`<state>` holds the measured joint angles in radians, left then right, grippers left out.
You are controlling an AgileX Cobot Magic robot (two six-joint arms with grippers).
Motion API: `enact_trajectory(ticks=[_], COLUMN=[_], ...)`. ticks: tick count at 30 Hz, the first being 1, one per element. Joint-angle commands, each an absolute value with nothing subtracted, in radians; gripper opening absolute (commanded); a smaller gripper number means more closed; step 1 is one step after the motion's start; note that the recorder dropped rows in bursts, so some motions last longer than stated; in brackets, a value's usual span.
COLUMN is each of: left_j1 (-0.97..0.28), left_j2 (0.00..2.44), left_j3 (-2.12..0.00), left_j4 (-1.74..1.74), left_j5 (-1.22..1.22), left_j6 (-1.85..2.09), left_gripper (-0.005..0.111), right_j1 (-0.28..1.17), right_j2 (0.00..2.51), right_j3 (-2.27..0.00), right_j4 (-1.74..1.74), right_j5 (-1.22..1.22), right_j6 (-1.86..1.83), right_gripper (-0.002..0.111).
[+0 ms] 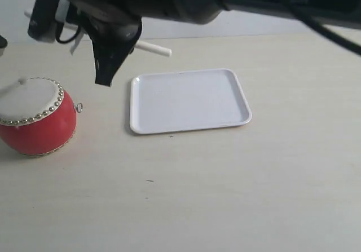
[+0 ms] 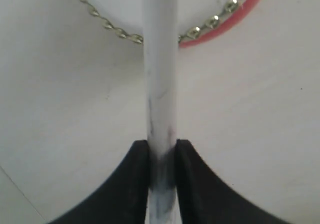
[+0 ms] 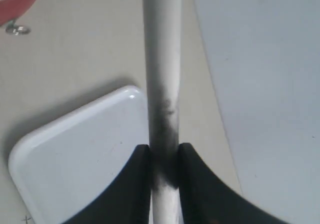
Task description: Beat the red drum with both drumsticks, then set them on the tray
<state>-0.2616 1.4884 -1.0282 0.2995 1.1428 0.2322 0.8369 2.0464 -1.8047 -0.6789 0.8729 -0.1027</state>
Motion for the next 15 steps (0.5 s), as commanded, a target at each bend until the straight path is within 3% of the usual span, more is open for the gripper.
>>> enact_trajectory(ticks=[1,7,15], left_j1=[-0.268,-0.268,-0.268], left_j2=[1.577,1.617,1.456], left_j3=[-1.023,-1.029,-1.142], left_j4=[0.282,0.286,0.307], left_j5=[1.172,1.166,1.171], left_j6=[0.224,0.199,0.116], left_gripper=[0.0,0.0,0.0], right_j1=[0.836,0.836,0.836], right_j2=[2.019,2.062,2.226], right_j3=[-1.821,-1.821,-1.821], right_j4=[-0.681,-0.645,-0.62], right_j5=[0.894,0.9,0.937], right_j6=[-0.076,-0.078,-0.105], right_gripper=[0.0,0.0,0.0])
